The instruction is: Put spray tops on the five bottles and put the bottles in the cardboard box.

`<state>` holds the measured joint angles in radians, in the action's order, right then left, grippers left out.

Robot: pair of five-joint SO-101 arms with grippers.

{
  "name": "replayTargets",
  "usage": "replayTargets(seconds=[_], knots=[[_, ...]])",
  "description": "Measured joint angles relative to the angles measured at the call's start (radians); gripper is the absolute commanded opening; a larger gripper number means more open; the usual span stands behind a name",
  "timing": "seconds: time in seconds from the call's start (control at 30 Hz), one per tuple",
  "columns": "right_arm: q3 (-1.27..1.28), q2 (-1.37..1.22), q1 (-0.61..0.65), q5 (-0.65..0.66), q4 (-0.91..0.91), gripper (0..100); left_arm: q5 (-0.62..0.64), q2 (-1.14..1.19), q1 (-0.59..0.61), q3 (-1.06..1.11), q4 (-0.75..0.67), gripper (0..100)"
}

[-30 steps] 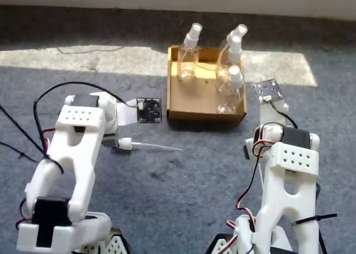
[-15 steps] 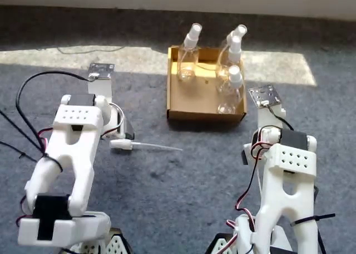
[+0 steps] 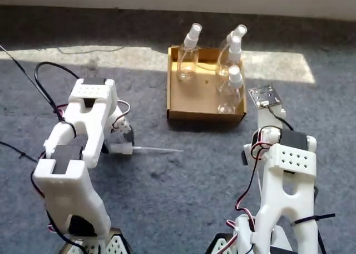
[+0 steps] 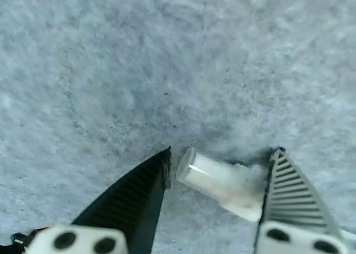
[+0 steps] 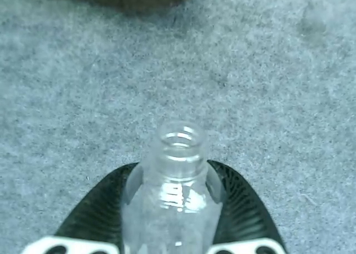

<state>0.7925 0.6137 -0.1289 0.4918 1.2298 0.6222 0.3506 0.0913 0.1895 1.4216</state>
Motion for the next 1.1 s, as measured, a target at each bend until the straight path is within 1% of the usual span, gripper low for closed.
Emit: replayTargets(seconds=[0.13, 0.23, 0.3, 0.37, 0.53, 0.67, 0.97, 1.1], knots=[[0.0, 0.0, 0.0, 0.0, 0.0, 0.4, 0.0, 0.081, 0.0, -0.107, 0.107, 26], [0.0, 0.0, 0.0, 0.0, 0.0, 0.4, -0.005, 0.13, 0.0, -0.18, 0.213, 26], [0.0, 0.0, 0.0, 0.0, 0.0, 0.4, -0.032, 0.143, 0.0, -0.212, 0.276, 26], [0.0, 0.0, 0.0, 0.0, 0.0, 0.4, -0.072, 0.143, 0.0, -0.226, 0.305, 26], [0.0, 0.0, 0.0, 0.0, 0.0, 0.4, -0.138, 0.144, -0.037, -0.204, 0.319, 26], [0.0, 0.0, 0.0, 0.0, 0.0, 0.4, -0.216, 0.144, -0.083, -0.192, 0.321, 26], [0.0, 0.0, 0.0, 0.0, 0.0, 0.4, -0.233, 0.144, -0.152, -0.181, 0.322, 26], [0.0, 0.0, 0.0, 0.0, 0.0, 0.4, -0.239, 0.144, -0.164, -0.124, 0.318, 25]])
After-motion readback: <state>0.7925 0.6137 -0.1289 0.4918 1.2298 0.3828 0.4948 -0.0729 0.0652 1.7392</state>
